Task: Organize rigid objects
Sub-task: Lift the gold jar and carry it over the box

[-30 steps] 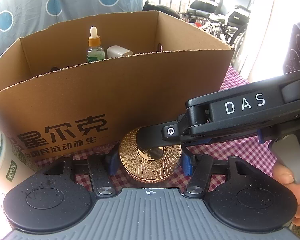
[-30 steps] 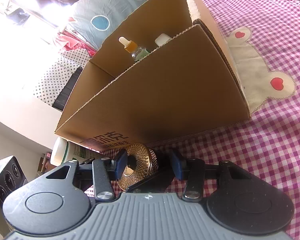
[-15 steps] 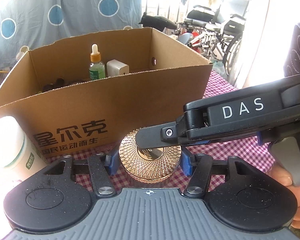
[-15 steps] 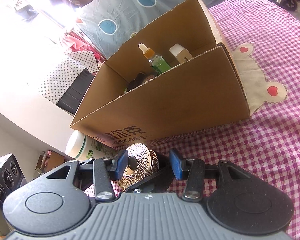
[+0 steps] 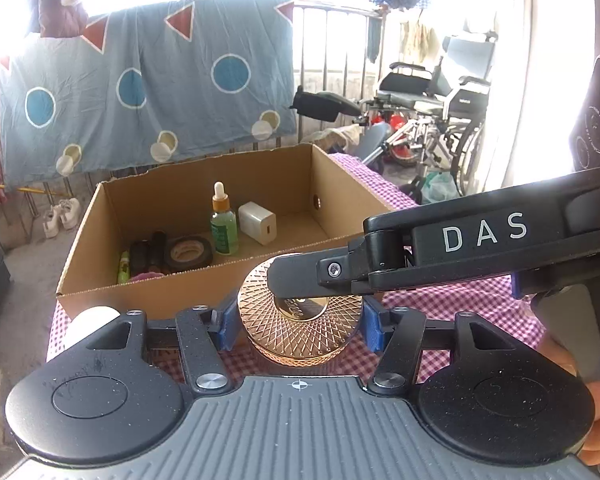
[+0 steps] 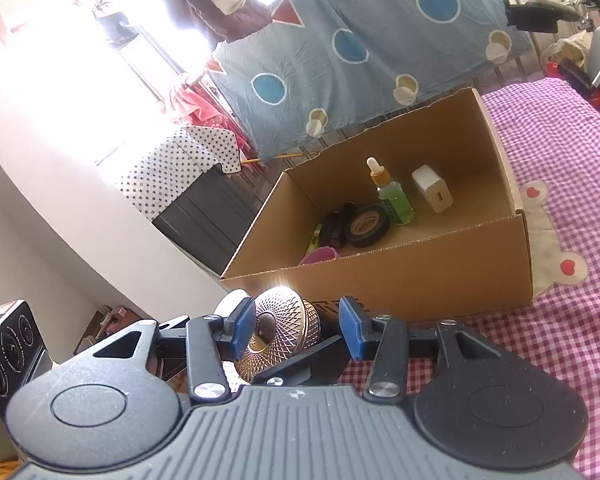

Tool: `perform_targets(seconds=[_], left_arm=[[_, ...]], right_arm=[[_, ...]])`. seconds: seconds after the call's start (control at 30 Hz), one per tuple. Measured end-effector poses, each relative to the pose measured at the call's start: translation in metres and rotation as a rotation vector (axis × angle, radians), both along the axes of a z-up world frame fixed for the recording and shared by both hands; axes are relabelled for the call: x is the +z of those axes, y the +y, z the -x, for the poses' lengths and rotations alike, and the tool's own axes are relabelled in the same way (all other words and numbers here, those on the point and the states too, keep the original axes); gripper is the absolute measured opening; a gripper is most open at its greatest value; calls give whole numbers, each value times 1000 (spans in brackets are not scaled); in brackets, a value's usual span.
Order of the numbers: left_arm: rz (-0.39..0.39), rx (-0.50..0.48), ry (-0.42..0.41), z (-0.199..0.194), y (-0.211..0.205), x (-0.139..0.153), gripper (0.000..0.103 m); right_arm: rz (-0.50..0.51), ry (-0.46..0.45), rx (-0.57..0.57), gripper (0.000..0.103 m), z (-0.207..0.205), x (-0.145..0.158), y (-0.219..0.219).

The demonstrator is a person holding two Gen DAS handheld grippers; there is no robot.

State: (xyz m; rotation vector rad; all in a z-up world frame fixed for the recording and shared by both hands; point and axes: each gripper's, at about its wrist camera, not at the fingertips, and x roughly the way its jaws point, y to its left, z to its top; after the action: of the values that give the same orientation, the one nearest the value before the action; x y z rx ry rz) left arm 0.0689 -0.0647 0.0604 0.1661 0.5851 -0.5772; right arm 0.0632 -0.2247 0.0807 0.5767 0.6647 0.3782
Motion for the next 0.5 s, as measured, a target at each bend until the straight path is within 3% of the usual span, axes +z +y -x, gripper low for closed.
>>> perform_targets(seconds=[0.33,0.5], left_arm=[[15,26,-42,-38,0,38,58],[36,40,40,-81,-4,45,58]], right_arm=[[36,-75,52,49,-42,45,3],[47,-35,91,50,-91,54,-2]])
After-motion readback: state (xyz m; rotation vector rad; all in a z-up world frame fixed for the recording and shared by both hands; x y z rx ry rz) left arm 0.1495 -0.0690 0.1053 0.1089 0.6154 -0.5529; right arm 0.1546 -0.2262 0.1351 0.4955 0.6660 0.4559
